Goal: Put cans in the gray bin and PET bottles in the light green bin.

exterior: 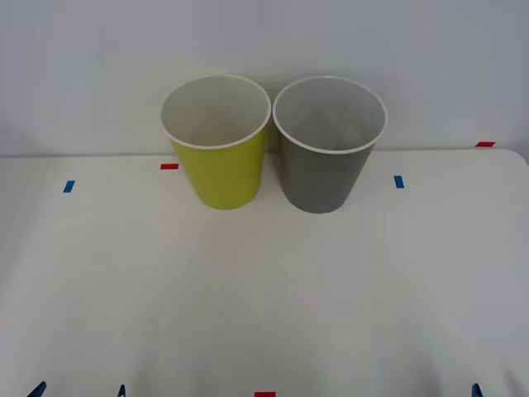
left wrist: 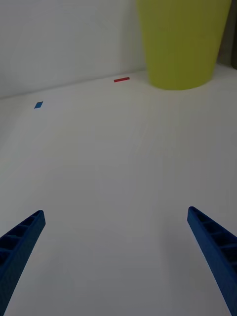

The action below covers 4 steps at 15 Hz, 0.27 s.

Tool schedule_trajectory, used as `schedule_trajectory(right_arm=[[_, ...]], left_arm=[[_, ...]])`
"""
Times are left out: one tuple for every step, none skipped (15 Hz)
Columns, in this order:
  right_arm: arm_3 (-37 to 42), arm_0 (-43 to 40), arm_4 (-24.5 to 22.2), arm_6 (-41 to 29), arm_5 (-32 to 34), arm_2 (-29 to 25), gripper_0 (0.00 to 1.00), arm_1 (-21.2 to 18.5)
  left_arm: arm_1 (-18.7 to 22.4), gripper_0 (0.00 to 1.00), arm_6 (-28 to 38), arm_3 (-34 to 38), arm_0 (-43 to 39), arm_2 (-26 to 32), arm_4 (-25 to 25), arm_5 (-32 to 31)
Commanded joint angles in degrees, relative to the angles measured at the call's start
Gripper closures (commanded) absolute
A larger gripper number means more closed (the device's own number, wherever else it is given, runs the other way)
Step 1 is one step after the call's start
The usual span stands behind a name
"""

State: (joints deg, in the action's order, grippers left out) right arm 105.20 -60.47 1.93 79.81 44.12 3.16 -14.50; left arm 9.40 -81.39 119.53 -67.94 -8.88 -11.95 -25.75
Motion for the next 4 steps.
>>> schedule_trajectory(right_arm=[[0.00,0.00,0.00,0.00,0.00,0.00,0.00,0.00],[0.00,0.00,0.00,0.00,0.00,0.00,0.00,0.00],[0.00,0.00,0.00,0.00,0.00,0.00,0.00,0.00],[0.00,0.00,0.00,0.00,0.00,0.00,0.00,0.00]], left_arm=[[0.00,0.00,0.00,0.00,0.00,0.00,0.00,0.00],[0.00,0.00,0.00,0.00,0.00,0.00,0.00,0.00],[0.00,0.00,0.00,0.00,0.00,0.00,0.00,0.00],[0.00,0.00,0.00,0.00,0.00,0.00,0.00,0.00]])
